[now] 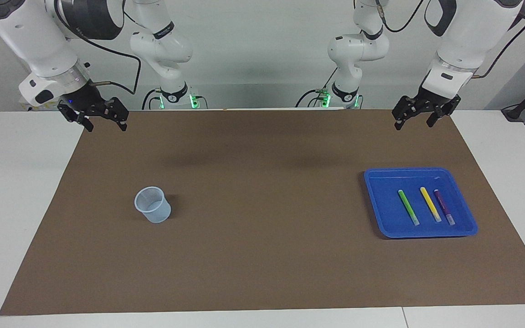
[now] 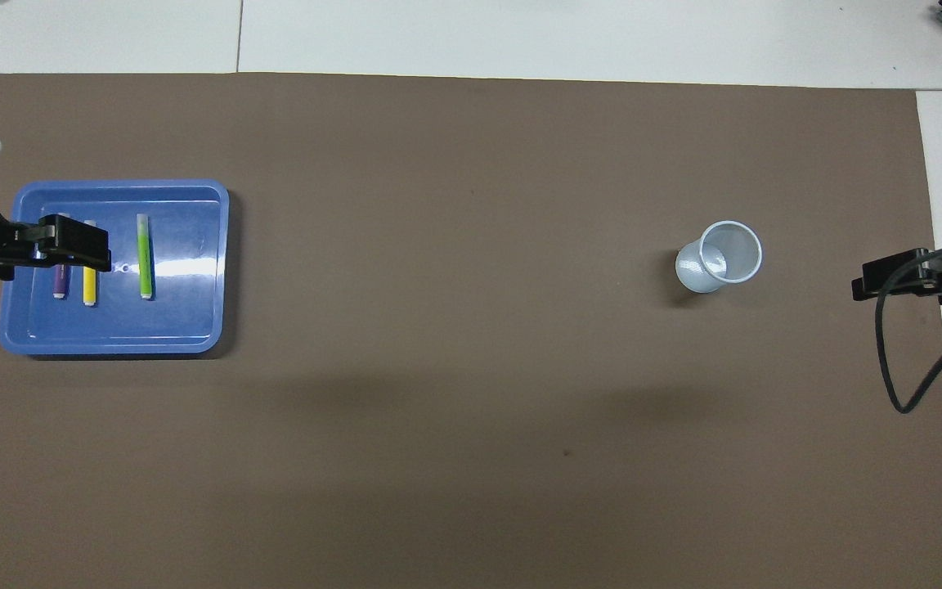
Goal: Transfer and insert pens with both arms
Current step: 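Lower the left gripper over the green pen in the blue tray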
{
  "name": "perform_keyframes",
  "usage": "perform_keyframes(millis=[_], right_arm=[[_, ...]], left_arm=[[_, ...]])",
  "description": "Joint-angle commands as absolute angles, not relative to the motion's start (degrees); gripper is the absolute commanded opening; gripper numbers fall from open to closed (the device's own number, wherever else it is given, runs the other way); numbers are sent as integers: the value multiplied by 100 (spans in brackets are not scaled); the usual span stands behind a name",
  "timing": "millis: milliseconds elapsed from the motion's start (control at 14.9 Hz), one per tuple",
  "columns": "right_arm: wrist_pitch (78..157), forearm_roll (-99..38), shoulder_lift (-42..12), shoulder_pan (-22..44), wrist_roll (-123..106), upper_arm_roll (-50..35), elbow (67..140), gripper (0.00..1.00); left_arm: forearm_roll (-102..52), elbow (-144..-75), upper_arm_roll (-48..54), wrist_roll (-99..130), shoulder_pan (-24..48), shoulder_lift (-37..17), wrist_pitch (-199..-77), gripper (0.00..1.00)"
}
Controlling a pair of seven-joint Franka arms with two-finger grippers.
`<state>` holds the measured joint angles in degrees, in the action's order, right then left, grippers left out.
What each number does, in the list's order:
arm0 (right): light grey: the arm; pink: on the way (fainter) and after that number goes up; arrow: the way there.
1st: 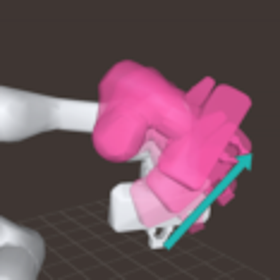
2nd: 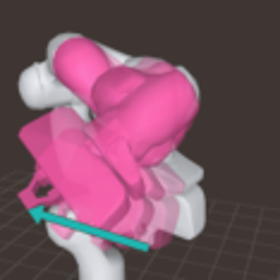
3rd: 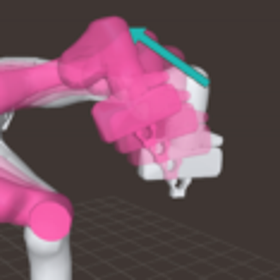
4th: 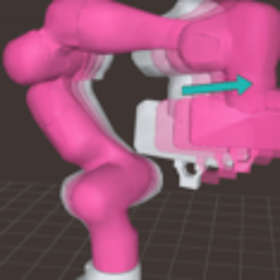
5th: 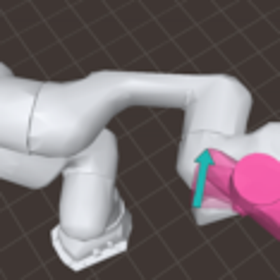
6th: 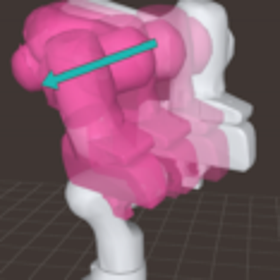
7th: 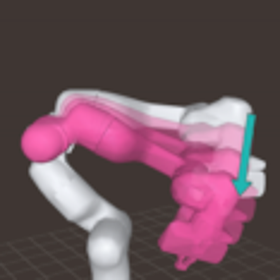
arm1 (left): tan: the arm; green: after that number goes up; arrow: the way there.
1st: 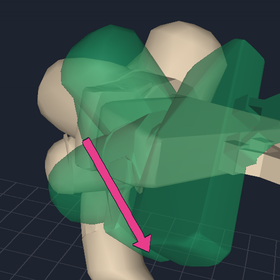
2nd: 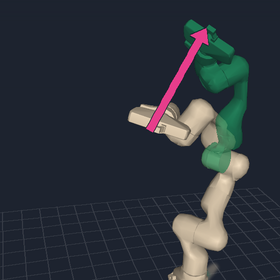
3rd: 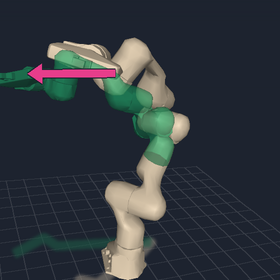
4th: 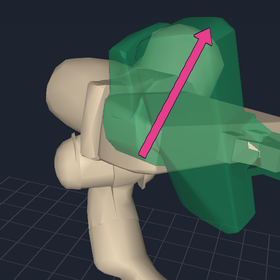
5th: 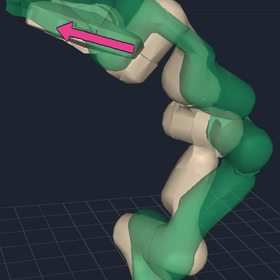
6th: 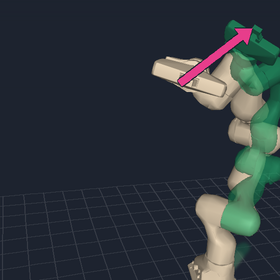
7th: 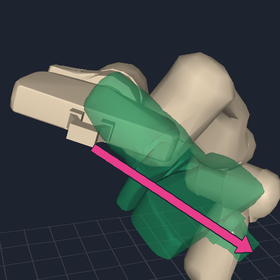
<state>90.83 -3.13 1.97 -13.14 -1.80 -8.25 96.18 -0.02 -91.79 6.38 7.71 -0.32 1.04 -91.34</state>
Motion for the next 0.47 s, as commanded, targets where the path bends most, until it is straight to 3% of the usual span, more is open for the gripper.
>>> perform_keyframes(millis=[0, 404], right_arm=[[9026, -167, 343, -1389, -281, -870, 9738, 100], [8948, -167, 343, -1380, -281, -879, 9729, 100]], left_arm=[[-35, -9281, 571, 782, 9, 185, -9202, 100], [-35, -9281, 571, 782, 9, 185, -9193, 100]])
